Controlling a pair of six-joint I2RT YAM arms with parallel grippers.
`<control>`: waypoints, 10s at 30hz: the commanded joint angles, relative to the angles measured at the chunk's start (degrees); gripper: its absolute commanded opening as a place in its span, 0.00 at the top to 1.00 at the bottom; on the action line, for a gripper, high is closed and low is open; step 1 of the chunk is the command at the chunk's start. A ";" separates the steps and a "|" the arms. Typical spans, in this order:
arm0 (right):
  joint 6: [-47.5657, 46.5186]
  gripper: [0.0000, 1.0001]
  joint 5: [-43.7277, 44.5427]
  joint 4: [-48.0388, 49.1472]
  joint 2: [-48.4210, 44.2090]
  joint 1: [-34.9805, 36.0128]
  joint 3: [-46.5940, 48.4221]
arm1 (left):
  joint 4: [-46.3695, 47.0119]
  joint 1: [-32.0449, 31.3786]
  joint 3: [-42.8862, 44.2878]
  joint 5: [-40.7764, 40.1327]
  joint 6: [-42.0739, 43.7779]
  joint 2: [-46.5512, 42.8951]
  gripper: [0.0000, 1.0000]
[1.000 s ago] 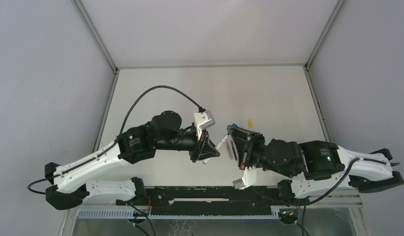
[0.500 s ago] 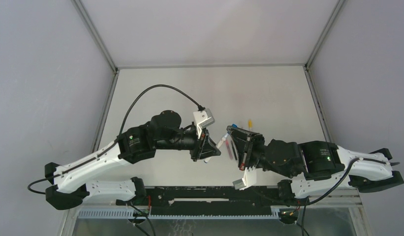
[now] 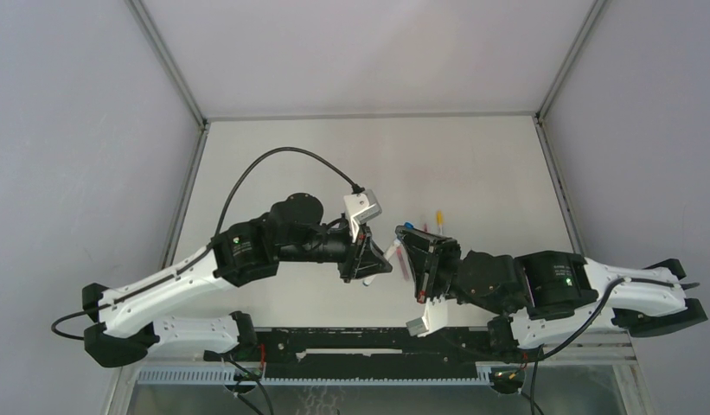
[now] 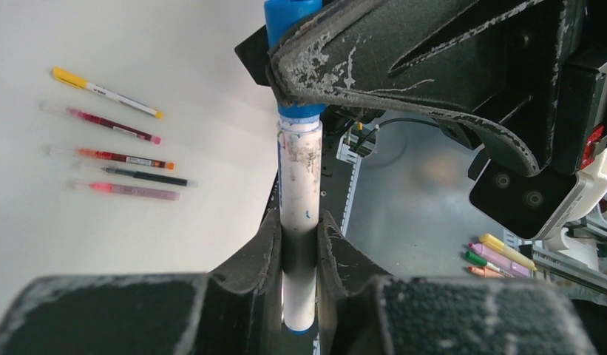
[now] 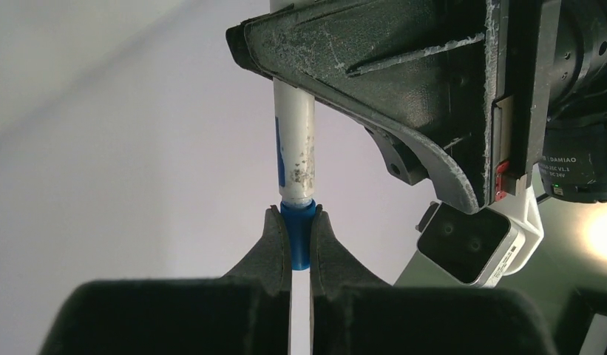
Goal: Insert the pens into the pen caps
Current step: Insert the pen cap onto the pen, then press the pen cap onto the pen, then place the pen at the center of the board, then reset both arms
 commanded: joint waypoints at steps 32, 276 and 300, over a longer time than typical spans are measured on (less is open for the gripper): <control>26.87 1.00 -4.48 10.28 14.14 22.36 -10.73 | 17.03 5.96 -4.26 1.22 -9.20 -4.69 1.00; 169.05 0.38 5.19 9.67 -24.73 -20.79 -23.49 | 30.20 7.66 -25.14 -32.24 -29.55 10.91 0.52; 137.83 0.13 15.44 8.34 -37.67 -20.84 -21.98 | -11.84 7.77 -27.05 -72.14 -8.47 -52.56 0.00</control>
